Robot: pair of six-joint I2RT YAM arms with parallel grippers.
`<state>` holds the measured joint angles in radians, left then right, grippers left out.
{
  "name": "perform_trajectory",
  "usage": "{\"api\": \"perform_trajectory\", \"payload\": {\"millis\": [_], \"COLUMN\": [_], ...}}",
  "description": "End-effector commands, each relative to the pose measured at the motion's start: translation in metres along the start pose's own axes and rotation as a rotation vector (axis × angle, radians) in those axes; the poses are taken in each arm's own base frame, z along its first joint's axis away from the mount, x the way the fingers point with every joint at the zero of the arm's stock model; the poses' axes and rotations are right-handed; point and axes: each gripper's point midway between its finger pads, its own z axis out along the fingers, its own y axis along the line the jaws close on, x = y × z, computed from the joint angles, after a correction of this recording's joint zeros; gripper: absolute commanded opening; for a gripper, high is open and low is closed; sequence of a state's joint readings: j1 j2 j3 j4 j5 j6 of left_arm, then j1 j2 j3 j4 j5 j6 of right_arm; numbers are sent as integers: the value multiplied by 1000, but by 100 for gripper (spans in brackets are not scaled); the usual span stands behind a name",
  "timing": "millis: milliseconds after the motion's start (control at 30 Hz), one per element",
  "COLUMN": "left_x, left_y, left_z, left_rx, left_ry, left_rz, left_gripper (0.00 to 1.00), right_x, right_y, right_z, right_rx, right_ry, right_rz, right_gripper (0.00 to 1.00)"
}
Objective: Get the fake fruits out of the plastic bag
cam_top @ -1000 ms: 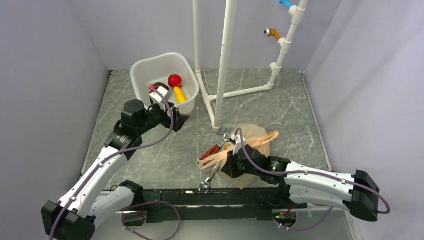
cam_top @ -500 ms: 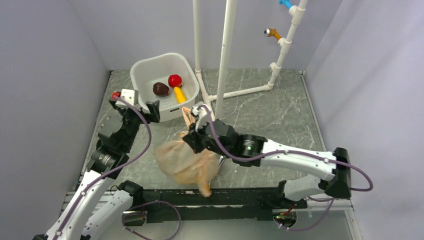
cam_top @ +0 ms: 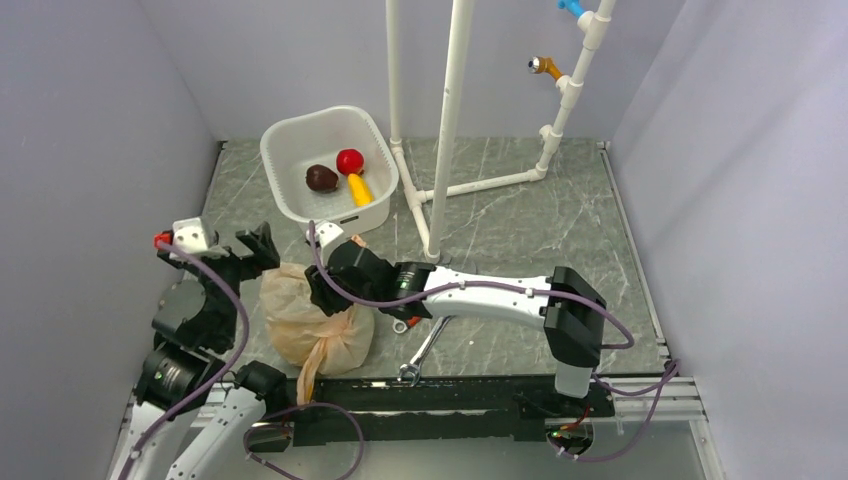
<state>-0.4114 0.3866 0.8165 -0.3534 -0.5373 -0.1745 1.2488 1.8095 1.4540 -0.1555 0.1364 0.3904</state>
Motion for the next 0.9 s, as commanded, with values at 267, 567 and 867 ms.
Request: {"api": "perform_trajectory", "payload": {"millis": [267,567,867], "left_x": [58,120,143], "left_y": [-43,-62,-44], "left_z": [-59,-59,-28], "left_rx": [326,355,241], "left_ry": [409,750,756], "left_rz": [-26,12,165], "left_gripper": [99,93,84], "right_x": [-64,-4,-2], "right_y": [39,17,18], "right_z": [-80,-81,-47], "right_rx": [-298,-297,-253], "right_ry": [-172,-153,-183], "right_rz": [42,13,59], "right_gripper": [68,69,68]}}
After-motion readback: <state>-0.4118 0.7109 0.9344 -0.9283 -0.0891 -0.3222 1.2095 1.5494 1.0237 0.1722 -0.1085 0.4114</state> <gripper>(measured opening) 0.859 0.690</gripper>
